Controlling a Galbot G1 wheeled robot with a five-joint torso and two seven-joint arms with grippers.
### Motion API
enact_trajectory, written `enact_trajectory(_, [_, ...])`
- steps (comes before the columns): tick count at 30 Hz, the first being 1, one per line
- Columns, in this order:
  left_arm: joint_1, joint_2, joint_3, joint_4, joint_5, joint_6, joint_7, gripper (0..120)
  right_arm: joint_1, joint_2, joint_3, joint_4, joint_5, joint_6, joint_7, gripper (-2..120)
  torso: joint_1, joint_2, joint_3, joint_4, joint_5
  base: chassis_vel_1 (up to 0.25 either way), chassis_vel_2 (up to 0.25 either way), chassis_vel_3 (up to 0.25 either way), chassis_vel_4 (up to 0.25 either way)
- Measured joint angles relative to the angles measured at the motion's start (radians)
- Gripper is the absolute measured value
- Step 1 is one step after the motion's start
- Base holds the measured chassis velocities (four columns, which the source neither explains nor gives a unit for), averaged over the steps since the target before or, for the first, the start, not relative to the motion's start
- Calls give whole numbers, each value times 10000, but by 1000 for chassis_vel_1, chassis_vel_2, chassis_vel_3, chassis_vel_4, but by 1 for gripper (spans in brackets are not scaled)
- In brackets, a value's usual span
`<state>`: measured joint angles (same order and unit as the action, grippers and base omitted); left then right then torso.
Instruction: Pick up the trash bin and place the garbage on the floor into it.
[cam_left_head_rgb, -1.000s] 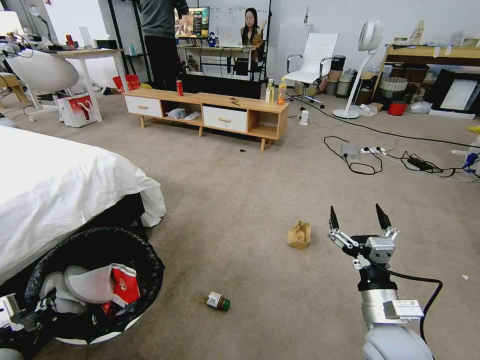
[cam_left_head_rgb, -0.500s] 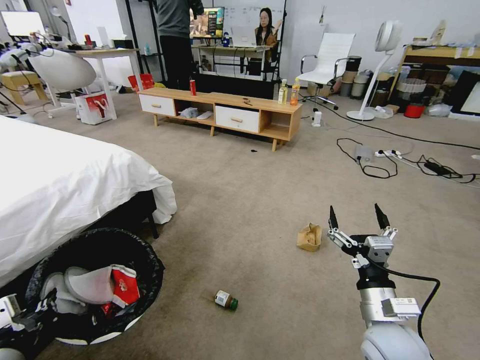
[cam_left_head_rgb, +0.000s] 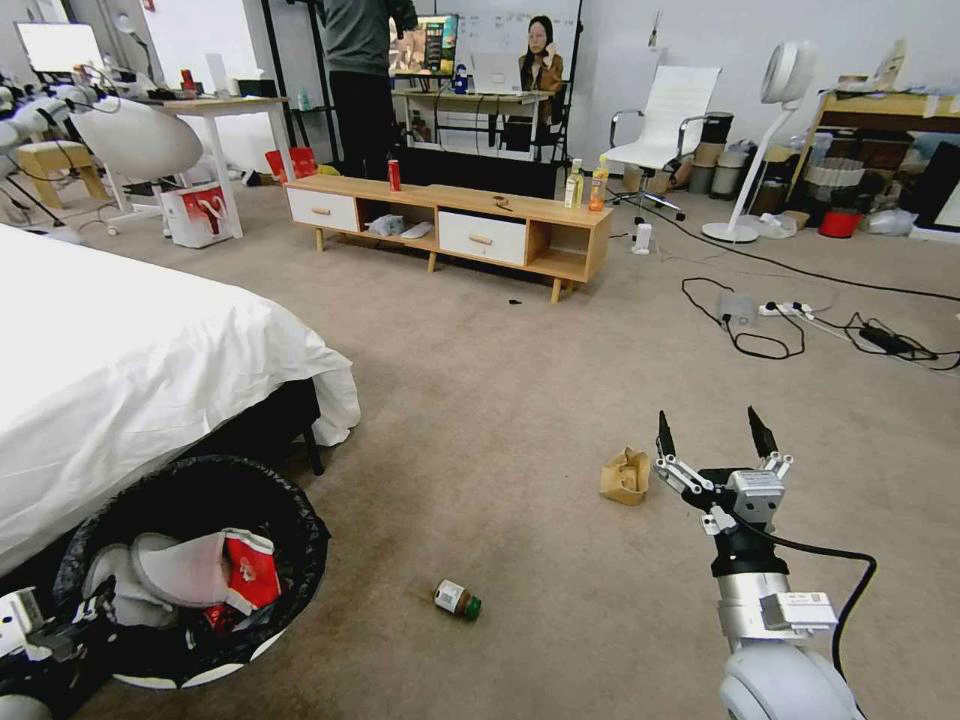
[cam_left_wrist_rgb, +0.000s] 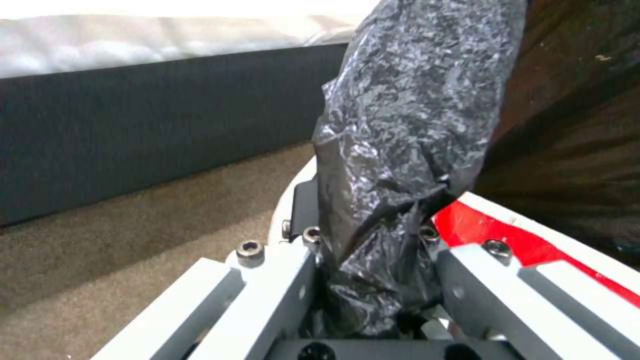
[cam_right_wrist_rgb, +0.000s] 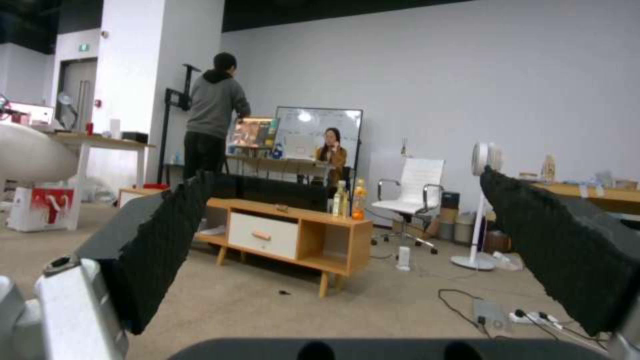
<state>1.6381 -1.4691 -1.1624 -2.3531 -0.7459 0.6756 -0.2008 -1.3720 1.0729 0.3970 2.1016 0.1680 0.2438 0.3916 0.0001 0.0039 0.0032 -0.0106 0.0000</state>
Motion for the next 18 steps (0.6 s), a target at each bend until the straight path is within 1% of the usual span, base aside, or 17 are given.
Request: enact_trajectory(18, [-13, -21, 40, 17, 53, -40, 48, 5, 19, -4, 5, -59, -22, -30, -199, 100, 0, 0, 0, -3, 0, 0, 0, 0, 0])
